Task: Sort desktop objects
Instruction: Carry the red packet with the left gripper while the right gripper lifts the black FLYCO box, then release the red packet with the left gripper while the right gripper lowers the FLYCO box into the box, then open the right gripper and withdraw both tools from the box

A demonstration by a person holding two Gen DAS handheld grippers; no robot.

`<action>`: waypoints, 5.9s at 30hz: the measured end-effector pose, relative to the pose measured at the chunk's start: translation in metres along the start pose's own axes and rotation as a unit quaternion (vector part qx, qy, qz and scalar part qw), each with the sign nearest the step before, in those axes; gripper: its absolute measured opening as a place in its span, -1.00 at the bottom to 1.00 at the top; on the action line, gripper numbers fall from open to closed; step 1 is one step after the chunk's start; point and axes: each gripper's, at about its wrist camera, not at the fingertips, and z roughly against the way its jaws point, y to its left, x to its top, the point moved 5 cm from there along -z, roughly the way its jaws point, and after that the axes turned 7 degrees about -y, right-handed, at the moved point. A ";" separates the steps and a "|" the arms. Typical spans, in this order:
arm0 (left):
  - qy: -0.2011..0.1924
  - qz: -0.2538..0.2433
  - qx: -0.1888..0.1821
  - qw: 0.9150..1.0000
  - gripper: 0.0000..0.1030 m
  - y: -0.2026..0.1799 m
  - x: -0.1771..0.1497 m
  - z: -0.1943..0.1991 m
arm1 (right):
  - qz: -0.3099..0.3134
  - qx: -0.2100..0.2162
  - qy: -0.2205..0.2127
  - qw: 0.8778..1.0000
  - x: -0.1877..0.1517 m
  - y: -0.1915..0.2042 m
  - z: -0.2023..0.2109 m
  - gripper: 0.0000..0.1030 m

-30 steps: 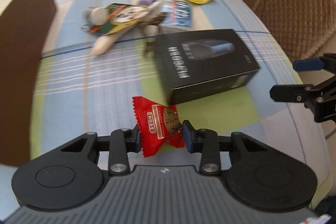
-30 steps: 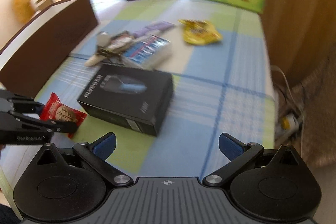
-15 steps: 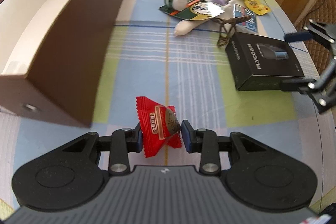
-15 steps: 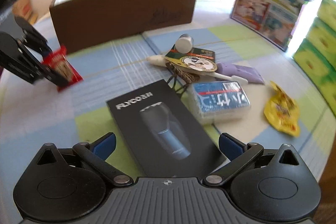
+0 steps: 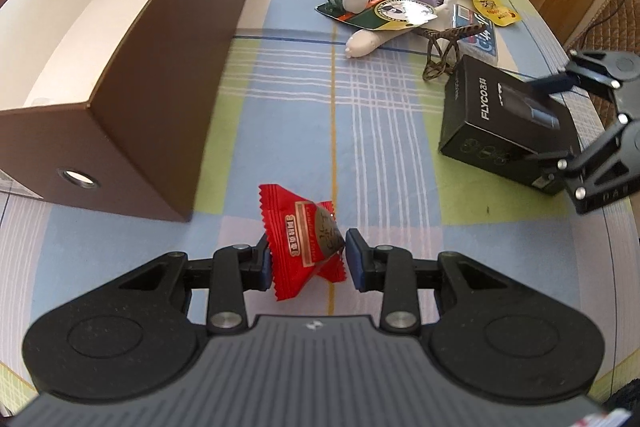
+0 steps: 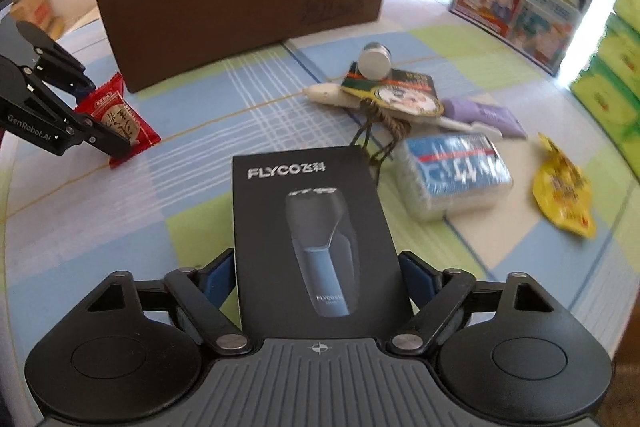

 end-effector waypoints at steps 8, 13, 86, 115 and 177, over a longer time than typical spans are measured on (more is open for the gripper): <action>0.002 -0.008 -0.012 1.000 -0.42 -0.001 -0.003 0.002 | -0.057 -0.014 0.051 0.997 0.000 0.047 0.004 0.50; 0.003 -0.009 -0.016 1.000 -0.43 0.003 -0.008 0.006 | -0.077 -0.028 0.061 0.995 0.004 0.057 -0.019 0.50; -0.065 -0.061 -0.004 0.996 -0.59 0.248 0.165 -0.013 | -0.146 -0.099 0.026 0.984 0.296 0.079 -0.176 0.48; -0.054 -0.066 -0.007 0.996 -0.20 0.241 0.163 -0.020 | -0.059 -0.115 0.002 0.992 0.291 0.078 -0.175 0.63; -0.111 0.017 0.054 0.992 0.90 0.197 0.049 0.159 | -0.138 -0.022 -0.097 0.985 0.194 0.181 0.013 0.97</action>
